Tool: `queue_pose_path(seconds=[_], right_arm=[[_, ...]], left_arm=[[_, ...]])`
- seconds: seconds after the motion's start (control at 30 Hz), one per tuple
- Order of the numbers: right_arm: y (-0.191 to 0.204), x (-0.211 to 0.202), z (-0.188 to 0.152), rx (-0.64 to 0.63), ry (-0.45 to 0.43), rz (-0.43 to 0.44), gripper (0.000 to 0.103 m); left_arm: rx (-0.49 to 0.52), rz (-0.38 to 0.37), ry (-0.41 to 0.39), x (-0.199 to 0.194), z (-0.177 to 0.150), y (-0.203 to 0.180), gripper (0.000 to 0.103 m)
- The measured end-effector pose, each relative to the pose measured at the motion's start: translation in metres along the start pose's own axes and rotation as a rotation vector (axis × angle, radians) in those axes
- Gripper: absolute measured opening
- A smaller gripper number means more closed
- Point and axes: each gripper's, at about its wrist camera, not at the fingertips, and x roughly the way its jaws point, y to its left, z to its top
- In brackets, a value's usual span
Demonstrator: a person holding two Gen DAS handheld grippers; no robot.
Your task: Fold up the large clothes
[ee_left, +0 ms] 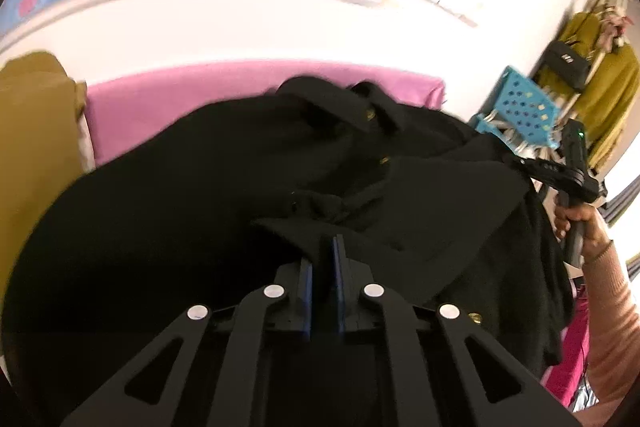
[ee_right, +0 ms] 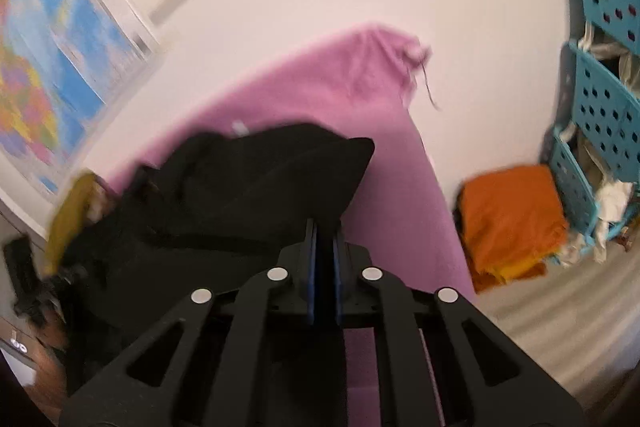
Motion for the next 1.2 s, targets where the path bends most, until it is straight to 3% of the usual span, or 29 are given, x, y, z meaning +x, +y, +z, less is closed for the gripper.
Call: queue_pose_path(seconds=[0.03,0.07,0.1,0.17,0.27,0.3,0.37,0.47,0.53,0.63,0.7,0.8,0.97,1.2], right_arm=[[0.001,0.005,-0.005,0.001,0.017,-0.010,0.016],[0.002,0.004,-0.006,0.012,0.016,-0.018,0.019],[0.004,0.001,-0.008,0.014,0.001,-0.031,0.035],[0.014,-0.017,-0.009,-0.021,-0.072,-0.059,0.039],[0.046,-0.034,-0.014,-0.127,-0.120,-0.053,0.039],[0.055,-0.036,-0.017,-0.161,-0.124,-0.045,0.039],[0.080,-0.030,-0.024,-0.254,-0.092,-0.016,0.039],[0.094,-0.005,-0.029,-0.309,-0.020,-0.040,0.039],[0.090,0.021,-0.033,-0.303,0.059,-0.088,0.038],[0.091,0.015,-0.034,-0.308,0.045,-0.114,0.040],[0.091,-0.009,-0.036,-0.284,0.006,-0.068,0.053],[0.083,-0.047,-0.052,-0.247,-0.025,0.042,0.054],[0.057,-0.093,-0.096,-0.194,-0.028,0.091,0.058],[0.026,-0.121,-0.159,-0.093,-0.005,0.152,0.070]], left_arm=[[-0.012,0.018,0.025,0.008,0.001,0.003,0.014],[-0.026,0.038,0.046,0.013,0.000,0.006,0.025],[-0.028,0.042,0.050,0.015,0.000,0.007,0.038],[-0.030,0.041,0.039,0.011,-0.001,0.010,0.054],[-0.033,0.024,0.033,0.005,-0.004,0.013,0.053],[-0.025,0.032,0.036,0.006,-0.004,0.012,0.047],[-0.010,0.070,0.026,0.009,-0.002,0.011,0.029],[-0.016,0.128,0.001,0.013,0.003,0.015,0.028],[-0.013,0.171,0.008,0.014,0.004,0.015,0.032],[0.013,0.168,-0.010,-0.002,-0.003,0.007,0.049],[0.037,0.156,-0.029,-0.021,-0.012,0.001,0.073],[0.089,0.132,-0.041,-0.045,-0.034,-0.009,0.074],[0.130,0.083,-0.013,-0.068,-0.080,-0.021,0.074],[0.072,0.023,0.019,-0.086,-0.131,-0.017,0.074]])
